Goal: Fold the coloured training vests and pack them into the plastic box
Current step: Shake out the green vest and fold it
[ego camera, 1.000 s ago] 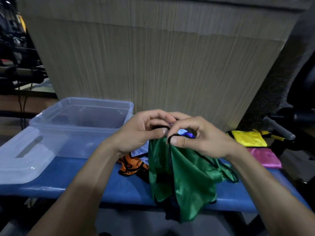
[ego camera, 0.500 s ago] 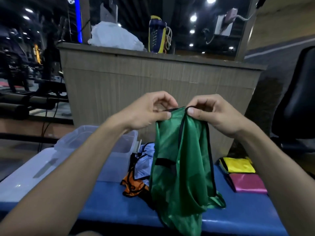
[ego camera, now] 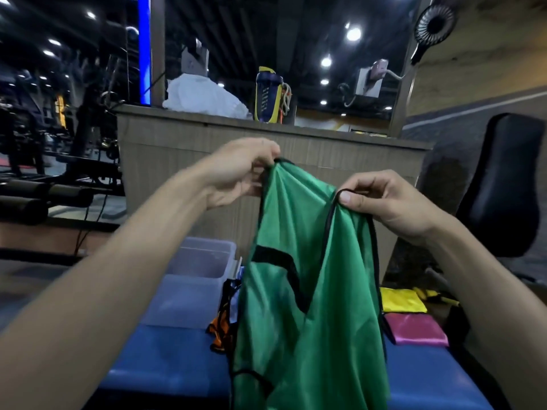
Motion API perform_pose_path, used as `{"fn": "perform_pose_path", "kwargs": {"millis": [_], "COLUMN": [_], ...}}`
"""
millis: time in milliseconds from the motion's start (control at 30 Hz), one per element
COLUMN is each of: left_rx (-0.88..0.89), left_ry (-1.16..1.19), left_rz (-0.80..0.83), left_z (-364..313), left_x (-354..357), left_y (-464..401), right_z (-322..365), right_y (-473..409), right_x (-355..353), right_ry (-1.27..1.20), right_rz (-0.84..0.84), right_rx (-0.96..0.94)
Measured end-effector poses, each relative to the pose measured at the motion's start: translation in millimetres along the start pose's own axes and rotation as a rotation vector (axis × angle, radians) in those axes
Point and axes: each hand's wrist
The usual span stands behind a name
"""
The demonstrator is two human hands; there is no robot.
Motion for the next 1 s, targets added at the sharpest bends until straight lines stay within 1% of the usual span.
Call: {"fn": "perform_pose_path", "kwargs": {"millis": [33,67,200,267,367,467,567,700,867,1000], "left_rx": [0.014,0.026,0.053,0.110,0.147,0.136,0.115,0.091,0.182,0.159], "left_ry": [0.053,0.035,-0.212,-0.380,-0.620,-0.720,-0.721,-0.688,-0.710,-0.641], "left_rz": [0.008,0.028,0.209,0.269,0.331,0.365,0.396,0.483,0.488,0.504], "left_z": [-7.8,-11.5,-5.1,0.0,7.3,12.9,17.1,26.5,39.6,43.0], "left_x": [-1.9,-3.4,-8.8,-12.6,-7.1,7.2,15.5,20.0,17.1,12.0], "left_y": [-2.7,-4.6,2.3,6.9,7.3,5.1,4.6,6.6,5.2,3.3], "right_z": [-1.0,-2.0,-4.4,-5.7,-5.9,-6.4,-9.7,-13.4,-17.1,-23.5], "right_y": [1.7,3.1,5.6,7.0,7.6,4.4,0.3,-4.9,-14.0,-13.6], "right_x": [-0.7,-0.8,-3.3,-6.4,-1.6,14.5,28.3,37.7,41.7,44.6], "right_ry": [0.013,0.016,-0.037,-0.022,0.026,-0.007,-0.057,-0.058,-0.104,-0.131], "right_rz": [0.002,-0.002,-0.056,-0.063,-0.012,0.046,0.055,0.014,-0.049,-0.020], "right_rx": [0.009,0.015,0.049,0.075,0.129,0.196,0.258,0.287,0.296,0.334]}}
Point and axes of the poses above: each hand's wrist, its own y-axis away from the middle knuckle, its own x-axis out of the palm, z = x × y, and after that the axes turned 12 degrees about x, right-handed
